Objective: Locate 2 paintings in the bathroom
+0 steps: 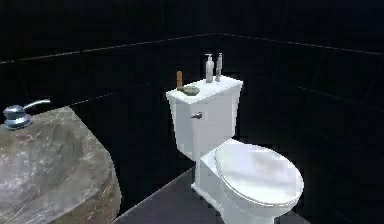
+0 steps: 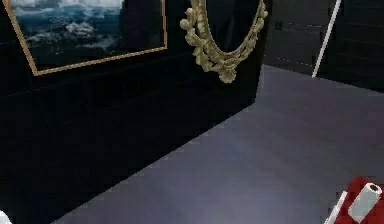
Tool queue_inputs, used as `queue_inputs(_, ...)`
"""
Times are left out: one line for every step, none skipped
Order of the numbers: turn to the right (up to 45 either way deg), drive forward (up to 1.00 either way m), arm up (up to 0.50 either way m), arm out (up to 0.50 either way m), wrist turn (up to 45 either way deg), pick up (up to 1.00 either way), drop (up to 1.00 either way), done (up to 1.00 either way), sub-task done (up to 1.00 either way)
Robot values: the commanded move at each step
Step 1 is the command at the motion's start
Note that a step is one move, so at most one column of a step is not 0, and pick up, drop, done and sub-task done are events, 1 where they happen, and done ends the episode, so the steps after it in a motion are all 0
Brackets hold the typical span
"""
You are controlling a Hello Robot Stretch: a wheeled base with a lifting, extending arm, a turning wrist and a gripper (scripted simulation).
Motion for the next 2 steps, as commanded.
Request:
queue_inputs(45.0, 0.0, 0.0, 0.0, 0.0, 0.0, 0.0, 0.0, 0.0)
queue_inputs(33.0, 0.0, 0.0, 0.0, 0.0, 0.0, 0.0, 0.0, 0.0)
